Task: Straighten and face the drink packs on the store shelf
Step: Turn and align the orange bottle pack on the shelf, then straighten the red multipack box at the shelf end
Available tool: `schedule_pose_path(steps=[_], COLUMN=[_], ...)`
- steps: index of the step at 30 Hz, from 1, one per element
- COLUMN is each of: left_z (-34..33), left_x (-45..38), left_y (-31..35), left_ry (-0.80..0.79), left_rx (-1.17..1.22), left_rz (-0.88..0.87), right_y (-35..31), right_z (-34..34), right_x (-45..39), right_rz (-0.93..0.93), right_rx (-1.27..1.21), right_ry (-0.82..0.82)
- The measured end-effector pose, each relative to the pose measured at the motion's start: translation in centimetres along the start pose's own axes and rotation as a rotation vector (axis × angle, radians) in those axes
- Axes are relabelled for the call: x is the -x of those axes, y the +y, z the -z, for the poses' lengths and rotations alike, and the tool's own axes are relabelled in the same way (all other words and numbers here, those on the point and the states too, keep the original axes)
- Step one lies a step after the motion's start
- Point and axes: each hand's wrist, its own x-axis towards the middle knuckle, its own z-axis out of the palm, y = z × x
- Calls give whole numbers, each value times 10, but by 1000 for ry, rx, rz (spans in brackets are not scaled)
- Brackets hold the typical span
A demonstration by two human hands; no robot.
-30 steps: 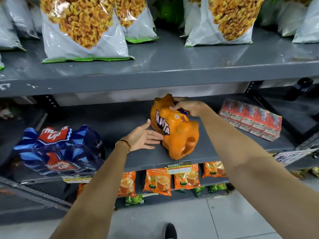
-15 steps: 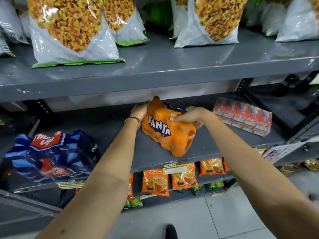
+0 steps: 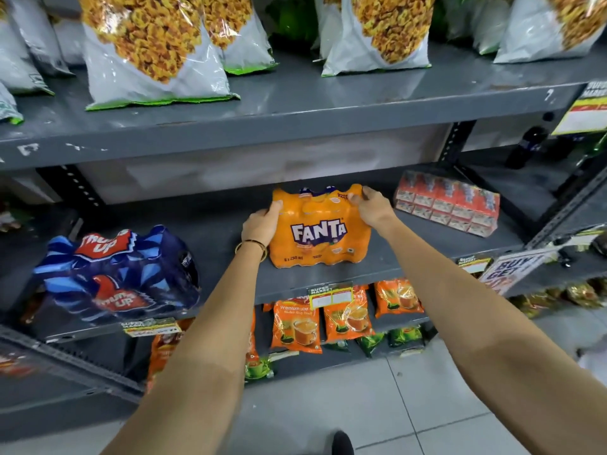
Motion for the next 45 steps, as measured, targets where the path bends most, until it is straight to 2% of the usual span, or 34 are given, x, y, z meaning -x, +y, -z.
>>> schedule_pose_path(steps=[3, 12, 18, 26, 29, 32, 34, 39, 43, 45], left_z=[-1, -12, -14, -11, -12, -20, -33, -100, -164, -195], left_x=[10, 32, 46, 54, 55, 48, 43, 36, 27, 19], left_y=[0, -5, -9, -6, -2, 19, 40, 107, 148, 164], left_ry=[-5, 128, 224, 259, 369, 464, 441, 241, 62, -26], left_rx=[29, 16, 5, 6, -65, -163, -193, -177, -190, -152], left_rz=[16, 66, 79, 105, 40, -143, -250, -398, -402, -325], right_y=[-1, 8, 12, 9, 11, 20, 29, 62, 96, 112], right_z=[1, 8, 5, 6, 17, 37, 51, 105, 151, 172], right_x=[1, 14, 26, 36, 35, 29, 24, 10, -20, -37], right_rz=[-13, 47, 68, 35, 17, 14, -10, -105, -151, -210], right_rx=[25, 143, 136, 41, -80, -140, -195, -272, -267, -258], right_ry=[-20, -86, -119, -145, -56, 80, 139, 268, 331, 330])
